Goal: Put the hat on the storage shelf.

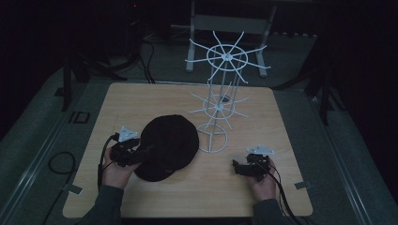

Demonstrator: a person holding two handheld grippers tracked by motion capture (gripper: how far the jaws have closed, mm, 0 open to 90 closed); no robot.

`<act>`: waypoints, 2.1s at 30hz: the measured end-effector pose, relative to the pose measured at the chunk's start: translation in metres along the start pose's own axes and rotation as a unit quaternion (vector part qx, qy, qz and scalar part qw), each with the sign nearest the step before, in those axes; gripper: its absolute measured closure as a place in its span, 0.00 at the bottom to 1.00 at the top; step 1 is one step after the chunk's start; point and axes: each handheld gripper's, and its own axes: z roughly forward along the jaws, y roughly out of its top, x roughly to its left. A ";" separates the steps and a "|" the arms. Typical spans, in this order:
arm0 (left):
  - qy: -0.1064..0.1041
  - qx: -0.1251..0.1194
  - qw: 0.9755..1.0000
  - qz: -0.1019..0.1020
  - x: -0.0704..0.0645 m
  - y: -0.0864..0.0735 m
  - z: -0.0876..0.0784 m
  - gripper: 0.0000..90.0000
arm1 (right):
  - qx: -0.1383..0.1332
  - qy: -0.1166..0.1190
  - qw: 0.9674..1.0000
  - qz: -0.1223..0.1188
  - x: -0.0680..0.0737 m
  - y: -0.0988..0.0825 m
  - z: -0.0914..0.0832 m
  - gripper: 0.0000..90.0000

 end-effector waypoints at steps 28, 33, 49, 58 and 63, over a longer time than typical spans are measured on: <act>-0.035 0.043 0.998 0.037 -0.054 0.014 0.059 0.20 | 0.000 0.000 1.000 0.000 0.000 0.000 0.000 0.13; -0.032 0.055 0.997 0.043 -0.058 0.012 0.067 0.20 | 0.000 0.000 1.000 0.000 0.000 0.000 0.000 0.13; 0.038 0.076 0.994 0.071 -0.065 0.004 0.079 0.31 | 0.000 0.000 1.000 0.000 0.000 0.000 0.000 0.13; 0.059 0.095 0.990 0.085 -0.064 0.006 0.079 0.73 | 0.000 0.000 1.000 0.000 0.000 0.000 0.000 0.13; 0.052 0.102 0.990 0.082 -0.059 0.009 0.076 0.91 | 0.000 0.000 1.000 0.000 0.000 0.000 0.000 0.13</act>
